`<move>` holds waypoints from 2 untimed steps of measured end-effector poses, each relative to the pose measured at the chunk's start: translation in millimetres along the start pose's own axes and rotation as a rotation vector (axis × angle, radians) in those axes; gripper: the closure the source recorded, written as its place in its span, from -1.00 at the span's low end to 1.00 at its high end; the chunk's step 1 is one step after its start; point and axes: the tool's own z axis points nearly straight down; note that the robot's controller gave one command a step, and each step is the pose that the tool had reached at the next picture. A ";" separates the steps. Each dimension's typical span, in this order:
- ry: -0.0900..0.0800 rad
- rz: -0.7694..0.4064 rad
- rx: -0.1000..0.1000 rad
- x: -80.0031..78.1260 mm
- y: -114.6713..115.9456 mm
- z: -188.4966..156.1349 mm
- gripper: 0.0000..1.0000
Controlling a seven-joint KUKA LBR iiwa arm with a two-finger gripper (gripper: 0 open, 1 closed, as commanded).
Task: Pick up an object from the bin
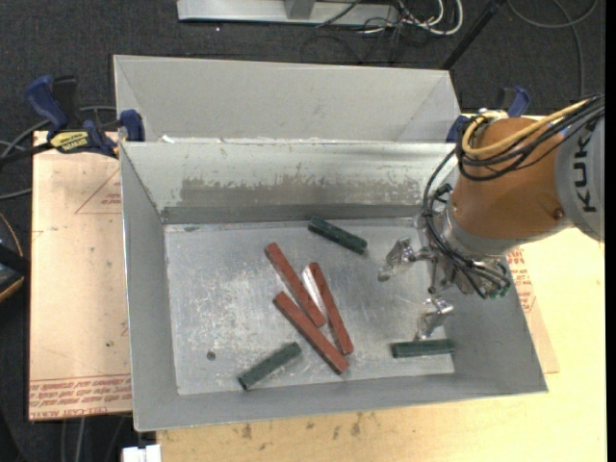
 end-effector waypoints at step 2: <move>-0.004 0.001 0.004 12.2 -49.4 71.3 1.00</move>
Offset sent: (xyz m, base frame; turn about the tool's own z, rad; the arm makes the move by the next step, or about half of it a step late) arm 0.0000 0.0000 0.0000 0.0000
